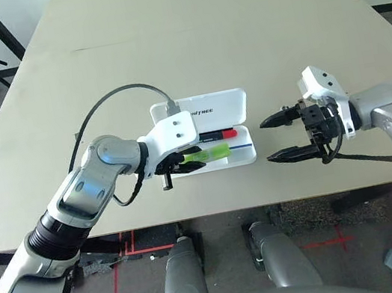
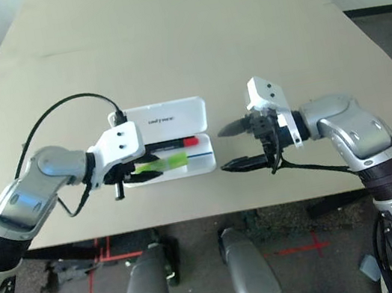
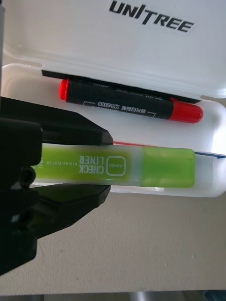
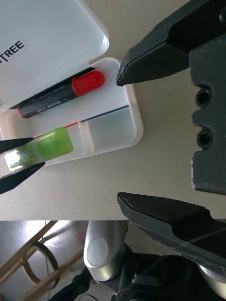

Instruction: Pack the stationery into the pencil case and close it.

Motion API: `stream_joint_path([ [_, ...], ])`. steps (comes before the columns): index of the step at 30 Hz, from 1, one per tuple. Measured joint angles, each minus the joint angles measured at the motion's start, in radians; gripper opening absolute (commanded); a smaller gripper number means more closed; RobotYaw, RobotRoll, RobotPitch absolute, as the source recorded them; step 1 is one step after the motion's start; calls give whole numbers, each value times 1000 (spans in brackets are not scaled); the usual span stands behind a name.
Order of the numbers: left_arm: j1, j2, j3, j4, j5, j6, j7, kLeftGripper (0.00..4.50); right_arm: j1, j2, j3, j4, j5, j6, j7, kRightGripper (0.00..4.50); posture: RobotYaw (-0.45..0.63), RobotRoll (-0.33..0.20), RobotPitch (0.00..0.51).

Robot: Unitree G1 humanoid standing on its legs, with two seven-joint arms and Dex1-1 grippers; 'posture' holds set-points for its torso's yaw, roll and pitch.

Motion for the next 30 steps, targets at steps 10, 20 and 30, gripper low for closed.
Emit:
stream_joint_path([
  [10,0,2,0,30,30,-19,-34,1076,7,0,0,-6,0,0,-15,4500,-63,0,164],
  [20,0,13,1,31,48,-34,-52,2184,13,1,0,-13,0,-1,-30,4500,-66,0,162],
  [30,-10,45,67,30,34,-58,-73,4483,30,1,-2,-17,1,-2,-43,4500,-72,0,153],
])
